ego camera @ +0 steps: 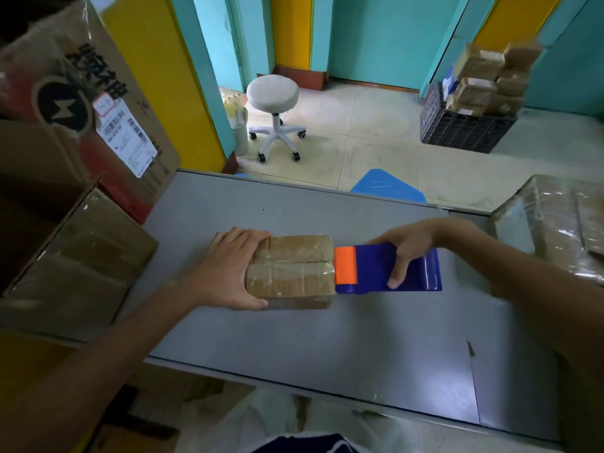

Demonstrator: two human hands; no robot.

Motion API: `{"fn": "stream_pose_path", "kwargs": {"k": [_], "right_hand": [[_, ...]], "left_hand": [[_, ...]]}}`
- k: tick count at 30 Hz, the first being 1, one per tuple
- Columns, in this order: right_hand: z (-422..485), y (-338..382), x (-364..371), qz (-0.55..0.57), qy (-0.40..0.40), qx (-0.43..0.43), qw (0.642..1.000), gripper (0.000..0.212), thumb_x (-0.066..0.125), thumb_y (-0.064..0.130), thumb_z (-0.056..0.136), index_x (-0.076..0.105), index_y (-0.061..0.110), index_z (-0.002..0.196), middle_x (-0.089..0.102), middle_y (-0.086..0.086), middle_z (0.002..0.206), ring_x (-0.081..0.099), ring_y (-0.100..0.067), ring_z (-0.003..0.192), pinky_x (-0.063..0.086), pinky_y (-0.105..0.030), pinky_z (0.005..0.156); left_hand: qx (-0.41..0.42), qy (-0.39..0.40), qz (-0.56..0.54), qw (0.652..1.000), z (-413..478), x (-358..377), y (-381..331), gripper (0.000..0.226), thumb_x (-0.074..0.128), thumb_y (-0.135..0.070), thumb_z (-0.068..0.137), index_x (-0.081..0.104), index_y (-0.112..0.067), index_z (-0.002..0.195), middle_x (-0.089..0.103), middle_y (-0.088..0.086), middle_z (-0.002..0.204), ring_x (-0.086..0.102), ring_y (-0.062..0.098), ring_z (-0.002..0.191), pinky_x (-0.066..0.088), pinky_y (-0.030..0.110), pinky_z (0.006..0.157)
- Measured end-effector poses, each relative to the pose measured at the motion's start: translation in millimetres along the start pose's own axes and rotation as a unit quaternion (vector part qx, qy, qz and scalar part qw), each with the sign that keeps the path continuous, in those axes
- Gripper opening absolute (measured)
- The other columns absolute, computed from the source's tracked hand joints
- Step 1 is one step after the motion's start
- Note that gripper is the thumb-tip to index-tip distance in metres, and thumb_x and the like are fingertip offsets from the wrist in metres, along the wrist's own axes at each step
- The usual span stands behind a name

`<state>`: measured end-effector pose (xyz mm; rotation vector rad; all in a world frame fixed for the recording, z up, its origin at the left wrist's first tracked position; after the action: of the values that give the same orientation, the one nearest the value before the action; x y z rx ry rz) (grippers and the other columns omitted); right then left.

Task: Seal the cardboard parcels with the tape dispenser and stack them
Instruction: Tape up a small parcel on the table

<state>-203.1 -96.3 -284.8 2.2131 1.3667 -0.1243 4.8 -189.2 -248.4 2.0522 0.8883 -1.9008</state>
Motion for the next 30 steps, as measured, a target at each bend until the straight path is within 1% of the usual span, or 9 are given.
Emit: {"fn": "stream_pose_path", "kwargs": {"k": [4,11,14,17,20,23,26,28,30], "right_hand": [[3,13,-6,-0.057,-0.024,0.007,0.998,0.065,0.078,0.024,0.073,0.045,0.032,0.128,0.057,0.009,0.118,0.055,-0.018,0.108,0.046,-0.039,0.091],[2,18,-7,-0.128,-0.145,0.009,0.981,0.079,0.077,0.027,0.074,0.031,0.032,0.139,0.054,0.002,0.125,0.051,-0.020,0.106,0.041,-0.035,0.081],[-9,4,-30,-0.204,-0.240,0.071,0.946,0.087,0.075,0.035,0.075,0.022,0.030,0.144,0.054,-0.003,0.128,0.053,-0.026,0.110,0.044,-0.036,0.081],[-31,-15,-52,-0.183,-0.294,0.101,0.933,0.084,0.075,0.039,0.072,0.026,0.033,0.140,0.056,-0.001,0.125,0.053,-0.025,0.106,0.046,-0.036,0.080],[-48,-25,-58,-0.119,-0.309,0.106,0.938,0.088,0.075,0.037,0.076,0.021,0.032,0.145,0.051,-0.002,0.131,0.048,-0.025,0.113,0.041,-0.033,0.079],[-50,-28,-56,-0.060,-0.329,0.078,0.939,0.088,0.076,0.035,0.075,0.021,0.032,0.145,0.050,0.000,0.131,0.048,-0.023,0.110,0.043,-0.034,0.084],[-46,-25,-50,-0.004,-0.340,0.012,0.941,0.080,0.079,0.032,0.070,0.034,0.034,0.136,0.055,0.006,0.124,0.052,-0.020,0.107,0.046,-0.036,0.086],[-43,-21,-45,0.010,-0.334,-0.009,0.943,0.077,0.080,0.030,0.070,0.036,0.034,0.133,0.056,0.007,0.121,0.053,-0.020,0.108,0.046,-0.035,0.084],[-44,-14,-43,0.017,-0.330,-0.027,0.943,0.079,0.080,0.030,0.070,0.035,0.034,0.135,0.056,0.008,0.121,0.053,-0.018,0.107,0.045,-0.034,0.083]], "left_hand": [[-0.002,-0.009,0.001,1.000,2,0,1,0.108,0.050,-0.074,0.043,0.030,-0.022,0.136,0.038,-0.005,0.129,0.031,0.010,0.115,0.014,0.019,0.087],[0.015,0.006,0.000,1.000,7,-4,6,0.107,0.052,-0.074,0.044,0.032,-0.023,0.135,0.043,0.000,0.127,0.038,0.018,0.115,0.019,0.024,0.088],[0.065,-0.003,0.081,0.995,19,-23,7,0.102,0.055,-0.074,0.048,0.024,-0.035,0.137,0.036,0.001,0.136,0.030,0.027,0.126,0.013,0.041,0.106],[0.074,-0.016,0.179,0.981,32,-43,-3,0.104,0.076,-0.040,0.061,0.011,-0.046,0.142,0.019,0.006,0.145,0.019,0.033,0.130,0.017,0.058,0.106],[0.043,0.023,0.131,0.990,38,-31,-15,0.098,0.067,-0.016,0.080,-0.001,-0.045,0.144,0.009,0.006,0.152,0.014,0.027,0.135,0.033,0.042,0.104],[0.025,0.095,0.021,0.995,33,-7,-23,0.104,0.069,-0.030,0.078,-0.008,-0.028,0.148,-0.017,0.002,0.155,-0.014,0.021,0.142,0.013,0.046,0.116],[0.007,0.161,0.015,0.987,22,14,-25,0.124,0.068,-0.055,0.072,-0.031,-0.024,0.140,-0.045,-0.003,0.142,-0.038,0.015,0.131,-0.010,0.049,0.113],[-0.008,0.136,0.039,0.990,19,19,-32,0.134,0.059,-0.079,0.057,-0.039,-0.027,0.132,-0.049,-0.003,0.138,-0.042,0.017,0.129,-0.015,0.049,0.107],[-0.008,0.086,0.025,0.996,20,22,-41,0.129,0.059,-0.079,0.060,-0.038,-0.029,0.130,-0.046,0.000,0.142,-0.041,0.019,0.131,-0.014,0.052,0.111]]}}
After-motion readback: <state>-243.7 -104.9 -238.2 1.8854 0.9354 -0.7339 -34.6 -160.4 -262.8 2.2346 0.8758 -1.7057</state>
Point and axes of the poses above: each hand's wrist, its own z-axis towards the middle knuckle, its own x-axis out of the palm, y = z × x, the point moved 10 cm from there along z, towards the middle knuckle
